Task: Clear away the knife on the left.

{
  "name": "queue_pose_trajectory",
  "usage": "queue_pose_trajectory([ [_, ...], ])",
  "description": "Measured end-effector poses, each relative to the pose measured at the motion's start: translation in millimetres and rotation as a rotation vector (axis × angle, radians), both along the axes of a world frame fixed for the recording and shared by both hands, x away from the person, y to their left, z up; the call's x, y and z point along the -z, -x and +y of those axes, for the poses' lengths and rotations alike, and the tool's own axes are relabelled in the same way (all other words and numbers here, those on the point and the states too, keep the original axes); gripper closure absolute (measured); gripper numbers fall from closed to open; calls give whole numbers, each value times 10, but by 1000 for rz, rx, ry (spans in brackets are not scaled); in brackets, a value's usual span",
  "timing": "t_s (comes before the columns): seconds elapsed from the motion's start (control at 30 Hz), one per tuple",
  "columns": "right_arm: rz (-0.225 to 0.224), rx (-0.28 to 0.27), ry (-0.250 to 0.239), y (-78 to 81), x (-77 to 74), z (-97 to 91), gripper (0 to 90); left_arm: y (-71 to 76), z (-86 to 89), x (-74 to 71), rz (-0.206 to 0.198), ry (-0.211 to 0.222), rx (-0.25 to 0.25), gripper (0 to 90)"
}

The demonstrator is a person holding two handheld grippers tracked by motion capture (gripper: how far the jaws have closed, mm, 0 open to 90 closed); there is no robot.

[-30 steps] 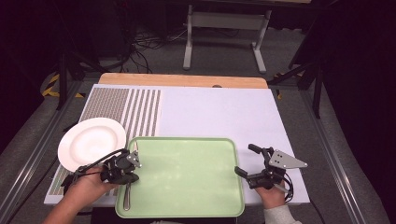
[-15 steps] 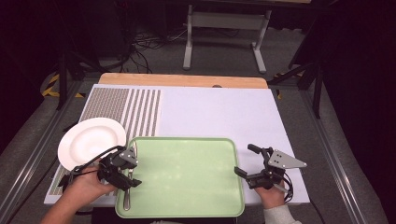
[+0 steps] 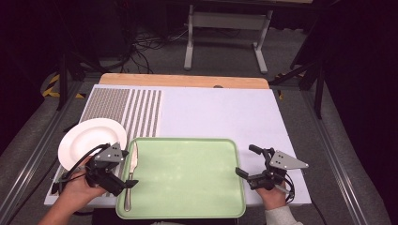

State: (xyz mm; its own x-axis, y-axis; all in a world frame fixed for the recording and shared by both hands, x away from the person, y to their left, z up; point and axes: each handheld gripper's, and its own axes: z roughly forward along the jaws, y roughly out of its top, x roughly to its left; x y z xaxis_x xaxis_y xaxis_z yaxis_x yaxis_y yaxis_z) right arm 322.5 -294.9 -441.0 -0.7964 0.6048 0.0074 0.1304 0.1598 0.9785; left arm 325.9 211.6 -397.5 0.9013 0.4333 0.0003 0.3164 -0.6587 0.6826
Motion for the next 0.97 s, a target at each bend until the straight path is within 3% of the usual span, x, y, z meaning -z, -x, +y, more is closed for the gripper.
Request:
queue_pose_trajectory([
  [0.03,0,0,0,0,0,1,16,14,19,2,-8,15,-6,0],
  [0.23,0,-2,-1,-3,0,4,16,79,246,46,-64,207,-39,0],
  [0.4,-2,-1,-4,2,-3,-3,16,131,445,157,-151,347,-101,2],
  [0.63,-4,-2,-1,6,-5,-8,16,202,638,365,-207,525,-102,1],
  [0.67,-4,-2,-1,7,-3,-10,16,210,649,389,-213,543,-103,1],
  [0.77,-3,-1,-1,9,0,-15,16,247,679,457,-235,537,-105,0],
  [0.97,-2,-4,2,8,4,-10,16,239,667,570,-205,540,-112,1],
])
